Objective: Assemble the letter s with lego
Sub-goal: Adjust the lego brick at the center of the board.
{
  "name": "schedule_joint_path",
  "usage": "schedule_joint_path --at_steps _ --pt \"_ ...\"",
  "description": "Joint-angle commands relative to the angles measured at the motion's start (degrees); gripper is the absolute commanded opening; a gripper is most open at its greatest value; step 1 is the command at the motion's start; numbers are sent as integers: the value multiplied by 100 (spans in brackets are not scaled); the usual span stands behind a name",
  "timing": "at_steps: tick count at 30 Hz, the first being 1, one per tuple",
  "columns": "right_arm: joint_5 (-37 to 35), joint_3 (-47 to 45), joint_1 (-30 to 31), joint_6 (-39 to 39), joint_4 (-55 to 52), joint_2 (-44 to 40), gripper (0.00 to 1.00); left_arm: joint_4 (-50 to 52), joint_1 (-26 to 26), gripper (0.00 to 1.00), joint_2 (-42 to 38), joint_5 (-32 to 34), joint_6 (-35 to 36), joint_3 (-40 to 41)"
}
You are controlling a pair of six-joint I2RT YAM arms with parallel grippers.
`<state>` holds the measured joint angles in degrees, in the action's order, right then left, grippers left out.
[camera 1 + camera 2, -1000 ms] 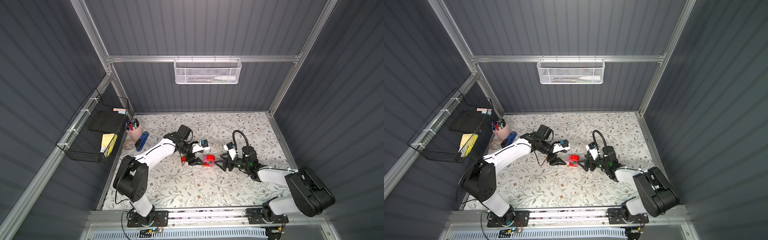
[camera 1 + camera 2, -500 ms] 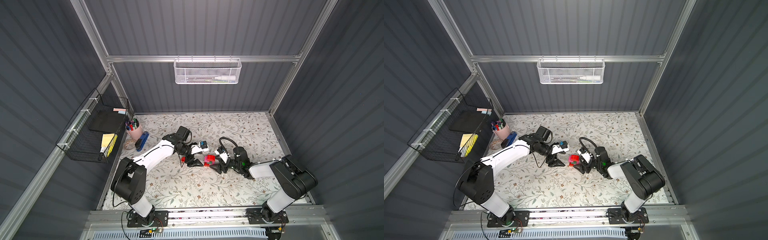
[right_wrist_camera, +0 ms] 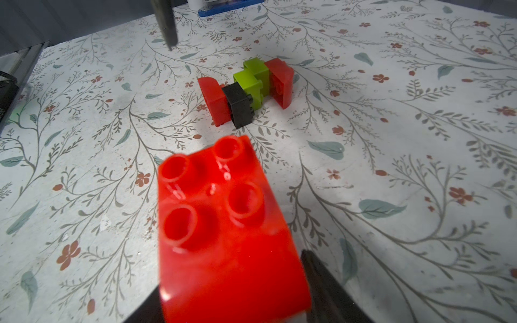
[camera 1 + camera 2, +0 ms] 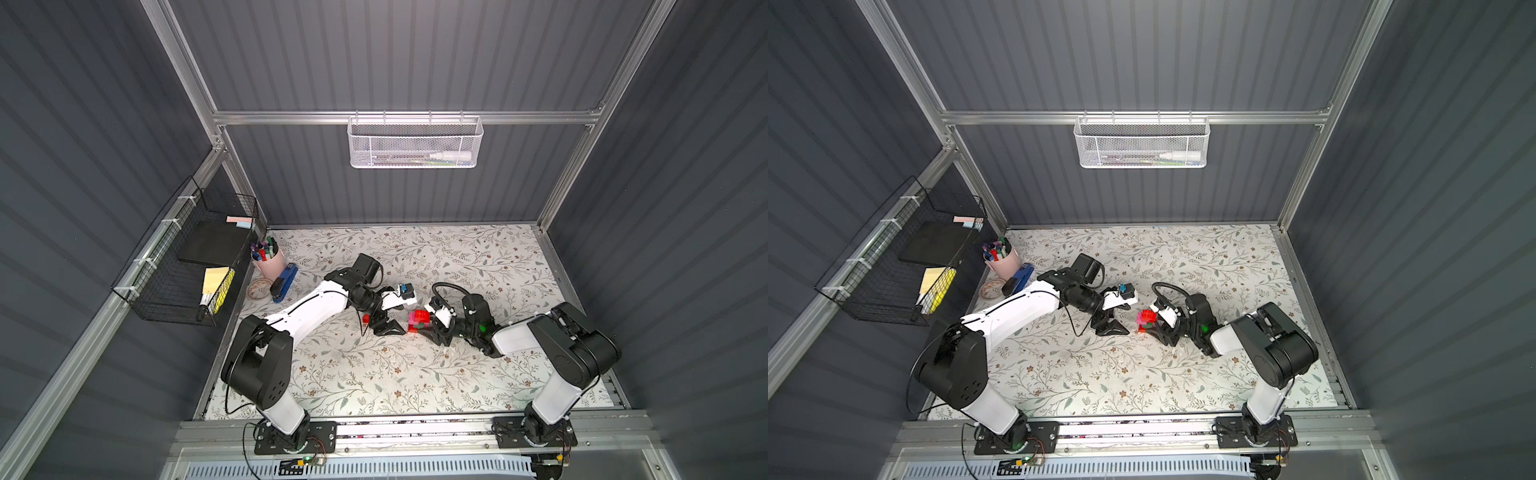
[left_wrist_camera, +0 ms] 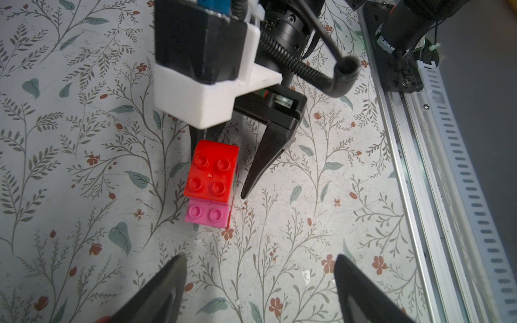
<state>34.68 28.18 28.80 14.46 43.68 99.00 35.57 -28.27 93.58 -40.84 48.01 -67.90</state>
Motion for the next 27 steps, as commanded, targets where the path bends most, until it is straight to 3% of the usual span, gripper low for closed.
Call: schedule_joint_path --at_steps 1,21,27 --pt "83 58 29 179 106 33 56 178 41 85 -121 10 -20 33" --pt "224 125 47 113 -78 -119 38 290 72 86 20 -51 42 22" --pt "275 80 47 -190 -116 -330 36 299 93 86 -6 -60 33 -28"
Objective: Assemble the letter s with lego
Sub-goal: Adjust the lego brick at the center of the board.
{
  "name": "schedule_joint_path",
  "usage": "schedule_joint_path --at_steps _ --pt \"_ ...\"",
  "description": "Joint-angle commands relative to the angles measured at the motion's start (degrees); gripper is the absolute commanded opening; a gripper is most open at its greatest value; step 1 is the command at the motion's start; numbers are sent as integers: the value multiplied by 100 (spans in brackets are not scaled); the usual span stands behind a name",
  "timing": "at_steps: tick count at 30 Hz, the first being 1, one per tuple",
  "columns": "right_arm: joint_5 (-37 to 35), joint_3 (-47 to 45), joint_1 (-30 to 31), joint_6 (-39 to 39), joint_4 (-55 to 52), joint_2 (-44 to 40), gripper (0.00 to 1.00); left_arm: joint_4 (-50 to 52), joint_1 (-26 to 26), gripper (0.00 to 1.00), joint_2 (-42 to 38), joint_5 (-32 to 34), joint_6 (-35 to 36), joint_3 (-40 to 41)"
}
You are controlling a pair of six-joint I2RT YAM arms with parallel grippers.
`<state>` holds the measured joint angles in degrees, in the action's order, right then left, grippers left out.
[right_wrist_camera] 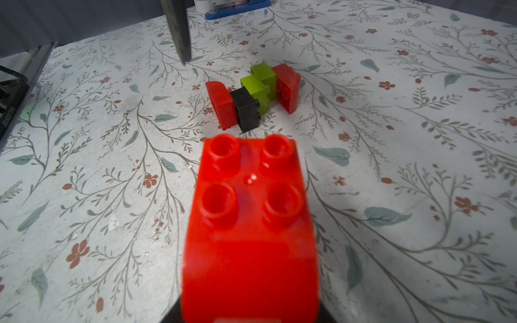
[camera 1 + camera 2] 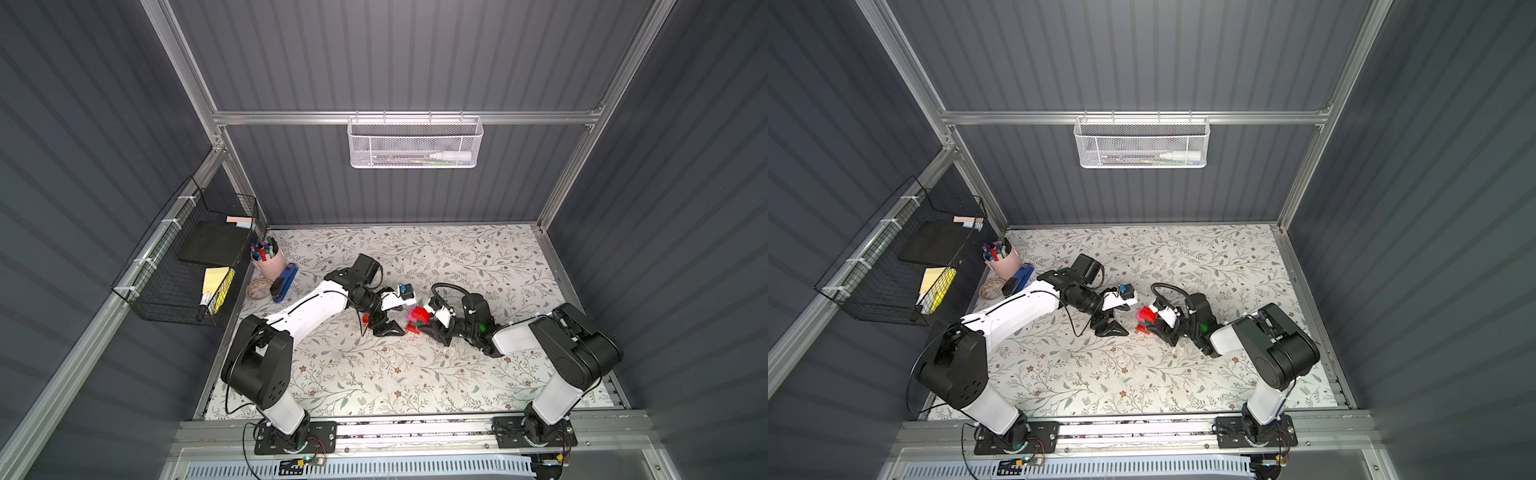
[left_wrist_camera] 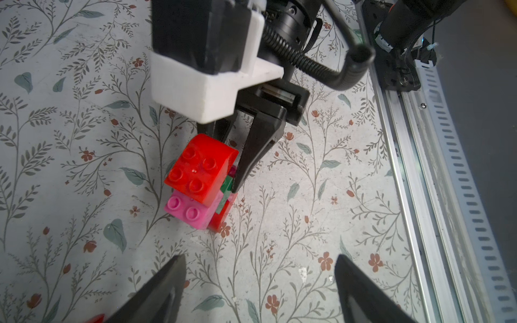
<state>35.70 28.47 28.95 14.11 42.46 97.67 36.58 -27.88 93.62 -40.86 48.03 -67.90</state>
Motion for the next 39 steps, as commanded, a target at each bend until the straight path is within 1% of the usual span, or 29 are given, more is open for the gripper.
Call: schedule_joint_path --at_steps 1,4,8,13,17,19,23,26,29,32,39 --pt "191 47 30 -233 -21 -248 36 200 54 86 -26 -71 13 -39" --pt "273 91 21 -700 -283 -488 37 158 82 86 -114 -72 -53 -54" --pt "691 199 22 -1291 -842 -725 37 80 164 87 -297 39 -306 -67" --pt "930 561 8 -1787 -1945 -765 38 -41 303 88 -578 282 -615 53" --pt "1318 1184 -40 -2027 -2815 -478 39 -194 336 90 -753 394 -922 121" --pt "1476 1384 -138 -2240 -2936 -292 39 -204 349 90 -775 432 -997 126" --pt "2037 1958 -368 -2484 -3389 239 38 -199 362 91 -761 516 -1093 111" --pt "2383 2256 -489 -2741 -3428 615 37 -229 380 91 -749 503 -1148 141" --pt "2656 2395 -572 -3146 -3075 936 37 -285 393 92 -749 472 -1183 180" --pt "2791 2548 -592 -3399 -2940 1199 37 -261 402 92 -719 487 -1178 183" --pt "3014 2657 -736 -4288 -2267 1744 36 -251 428 92 -670 508 -1164 210"
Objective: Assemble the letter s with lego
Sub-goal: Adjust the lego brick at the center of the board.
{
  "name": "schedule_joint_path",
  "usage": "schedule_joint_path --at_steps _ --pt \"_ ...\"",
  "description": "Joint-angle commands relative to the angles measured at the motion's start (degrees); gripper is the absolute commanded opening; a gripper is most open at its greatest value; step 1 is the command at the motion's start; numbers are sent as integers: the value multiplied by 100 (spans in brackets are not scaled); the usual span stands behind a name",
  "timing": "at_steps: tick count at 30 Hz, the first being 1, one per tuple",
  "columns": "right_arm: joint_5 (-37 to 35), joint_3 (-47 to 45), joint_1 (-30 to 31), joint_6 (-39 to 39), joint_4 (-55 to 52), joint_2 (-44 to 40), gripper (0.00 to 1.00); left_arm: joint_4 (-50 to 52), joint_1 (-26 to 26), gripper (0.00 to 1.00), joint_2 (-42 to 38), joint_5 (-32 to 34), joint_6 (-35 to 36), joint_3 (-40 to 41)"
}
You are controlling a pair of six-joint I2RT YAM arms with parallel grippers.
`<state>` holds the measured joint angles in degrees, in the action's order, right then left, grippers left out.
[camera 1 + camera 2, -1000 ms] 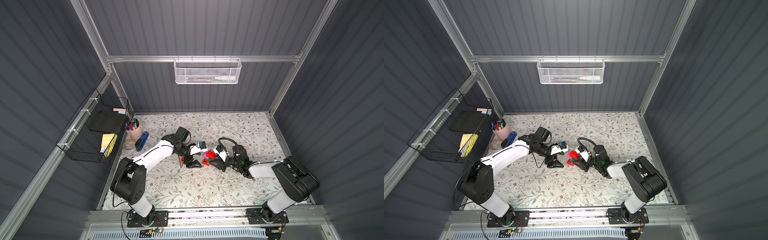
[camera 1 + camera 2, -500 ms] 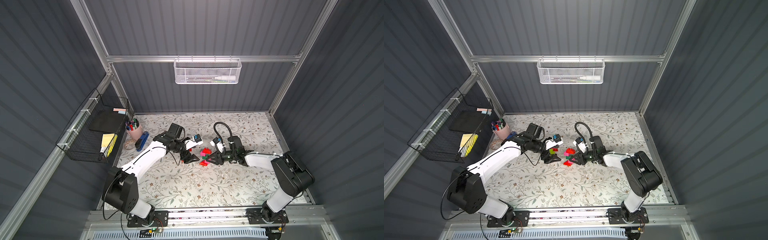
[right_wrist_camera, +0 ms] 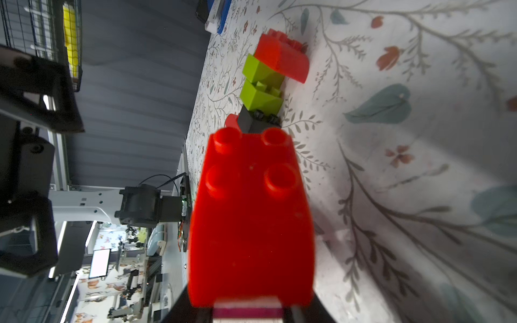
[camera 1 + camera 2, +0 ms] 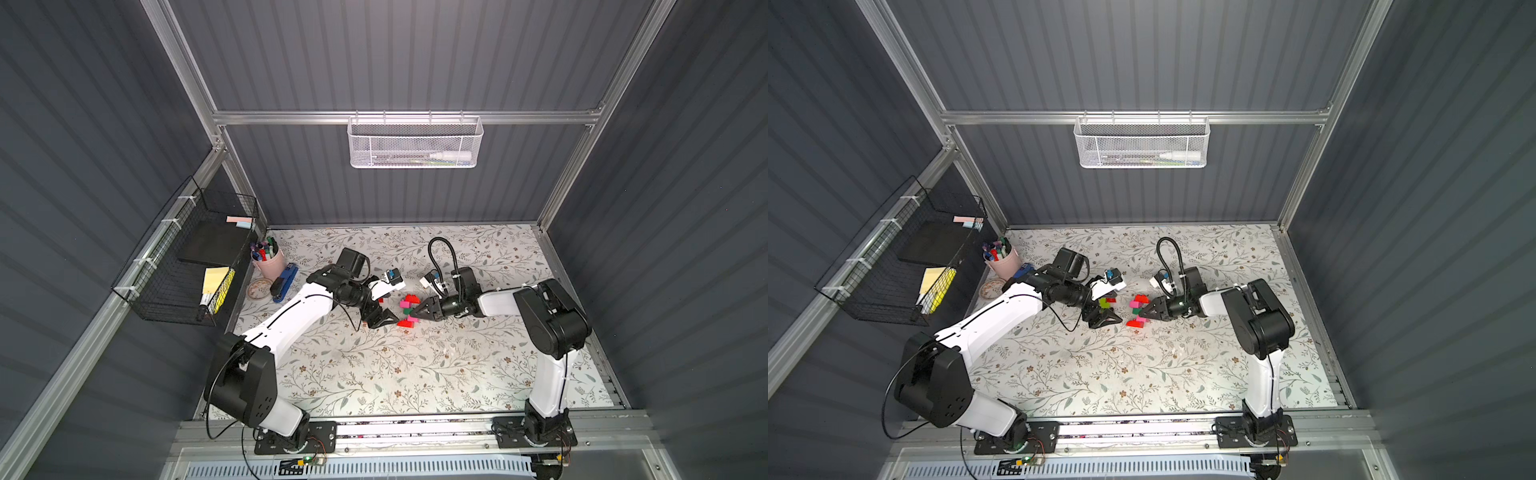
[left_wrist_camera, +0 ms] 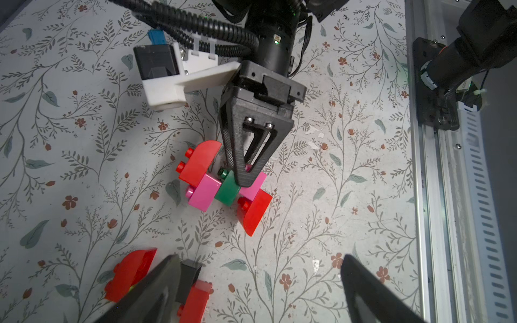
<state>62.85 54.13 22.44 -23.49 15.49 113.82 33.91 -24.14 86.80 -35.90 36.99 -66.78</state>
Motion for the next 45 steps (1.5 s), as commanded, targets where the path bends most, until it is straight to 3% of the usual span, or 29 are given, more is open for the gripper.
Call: schedule_joint_path --at_steps 1,11,15,37,40,45 --pt "310 76 -106 -681 571 169 36 -6 63 92 5 21 -61 116" --pt "611 355 -246 -1278 842 717 35 -192 120 94 -4 24 -114 207" --pt "642 475 -257 -1091 499 750 36 -216 129 95 12 5 -131 191" --pt "163 607 -266 -1352 81 871 46 -174 156 99 117 -115 -186 104" --pt "-34 559 -244 -1194 -99 742 51 -168 155 99 123 -118 -192 103" --pt "-708 708 -105 -169 -1418 230 59 -174 165 99 160 -141 -189 52"
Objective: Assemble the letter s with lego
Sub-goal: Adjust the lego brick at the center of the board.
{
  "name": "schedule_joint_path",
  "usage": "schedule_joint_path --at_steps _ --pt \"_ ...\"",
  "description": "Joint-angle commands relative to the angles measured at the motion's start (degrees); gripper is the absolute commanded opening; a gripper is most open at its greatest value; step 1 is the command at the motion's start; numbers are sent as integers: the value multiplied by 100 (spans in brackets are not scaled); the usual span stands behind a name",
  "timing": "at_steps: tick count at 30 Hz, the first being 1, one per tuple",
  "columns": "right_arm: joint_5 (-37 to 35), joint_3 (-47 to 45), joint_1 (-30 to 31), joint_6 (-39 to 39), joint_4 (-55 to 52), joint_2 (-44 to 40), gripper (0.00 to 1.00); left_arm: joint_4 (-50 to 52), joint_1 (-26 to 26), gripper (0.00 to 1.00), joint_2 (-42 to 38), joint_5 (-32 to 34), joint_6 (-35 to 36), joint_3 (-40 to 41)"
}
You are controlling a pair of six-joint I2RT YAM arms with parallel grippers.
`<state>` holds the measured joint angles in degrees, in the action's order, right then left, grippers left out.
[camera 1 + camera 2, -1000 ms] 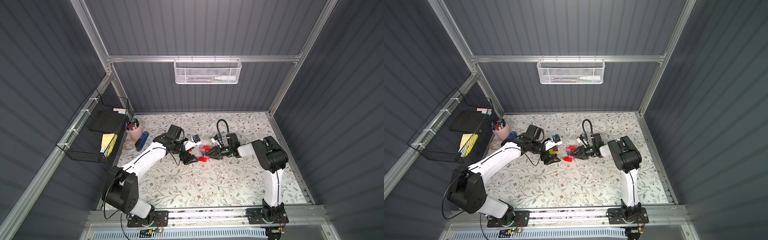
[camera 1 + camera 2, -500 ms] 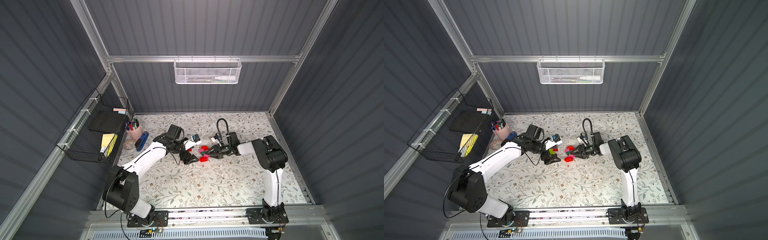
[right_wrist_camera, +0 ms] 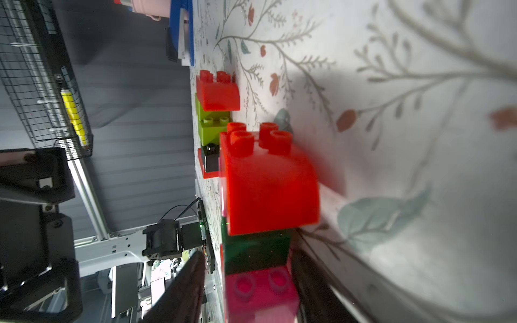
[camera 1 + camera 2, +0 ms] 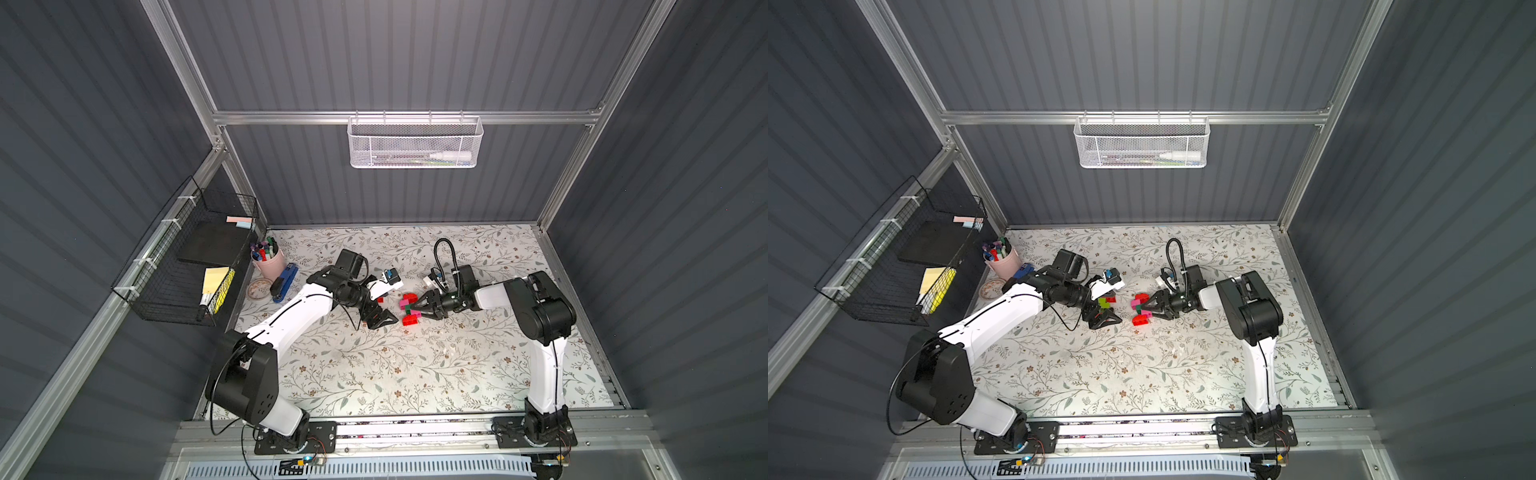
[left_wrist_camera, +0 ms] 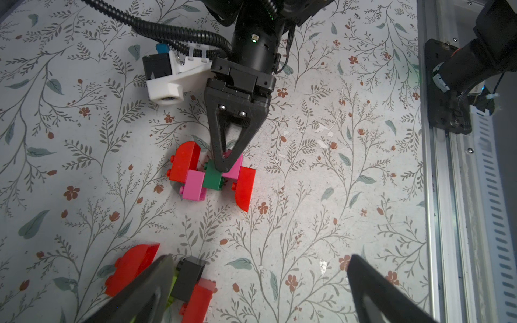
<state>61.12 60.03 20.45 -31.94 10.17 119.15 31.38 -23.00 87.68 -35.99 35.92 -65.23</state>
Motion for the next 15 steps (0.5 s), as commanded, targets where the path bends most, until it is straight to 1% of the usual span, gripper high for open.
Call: schedule_joint_path --at_steps 1,6,11,15 --pt "-661 151 131 836 -1079 -396 60 79 51 99 82 -132 -77 -118" --pt "-1555 394 368 1411 -2121 -746 66 88 51 99 110 -111 -83 -143" --pt "-2446 484 547 1481 -2543 -1004 68 92 52 99 62 -29 -90 -115" --pt "-2623 634 657 1545 -2712 -1081 70 81 56 100 13 95 -141 -95"
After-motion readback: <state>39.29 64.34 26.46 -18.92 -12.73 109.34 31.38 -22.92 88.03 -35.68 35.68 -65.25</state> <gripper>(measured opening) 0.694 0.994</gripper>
